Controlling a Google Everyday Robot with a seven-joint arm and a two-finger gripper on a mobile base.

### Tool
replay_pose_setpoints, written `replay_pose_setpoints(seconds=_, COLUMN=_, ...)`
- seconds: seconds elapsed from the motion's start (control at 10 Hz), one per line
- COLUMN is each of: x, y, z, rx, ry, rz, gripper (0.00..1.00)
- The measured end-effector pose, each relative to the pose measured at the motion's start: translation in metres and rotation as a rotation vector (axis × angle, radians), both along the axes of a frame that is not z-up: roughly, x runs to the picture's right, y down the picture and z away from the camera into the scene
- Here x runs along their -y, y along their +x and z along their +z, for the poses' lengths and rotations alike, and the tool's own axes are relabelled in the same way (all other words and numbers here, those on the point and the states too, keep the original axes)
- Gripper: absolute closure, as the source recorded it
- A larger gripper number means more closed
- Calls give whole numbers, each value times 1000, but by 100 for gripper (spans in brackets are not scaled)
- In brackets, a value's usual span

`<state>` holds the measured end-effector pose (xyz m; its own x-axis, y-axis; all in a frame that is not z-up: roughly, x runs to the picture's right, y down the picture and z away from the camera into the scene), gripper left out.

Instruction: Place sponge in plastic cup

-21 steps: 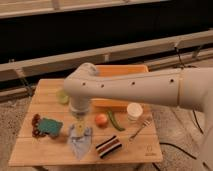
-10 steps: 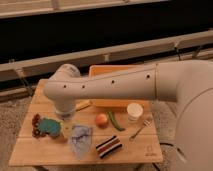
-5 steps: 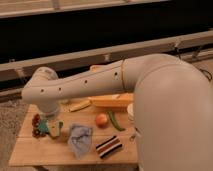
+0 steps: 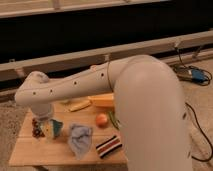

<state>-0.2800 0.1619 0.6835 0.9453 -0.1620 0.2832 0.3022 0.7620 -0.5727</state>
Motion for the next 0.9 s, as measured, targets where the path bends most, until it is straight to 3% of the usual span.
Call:
replay_pose_setpoints(seconds=0.4, x=-16, y=-17, z=11, rx=-12, ry=-36, rz=-3, gripper=20)
replay_pose_setpoints(seconds=0.9, x=-26, y=-16, z=26, rx=-54, ry=-75, rz=17, gripper=20)
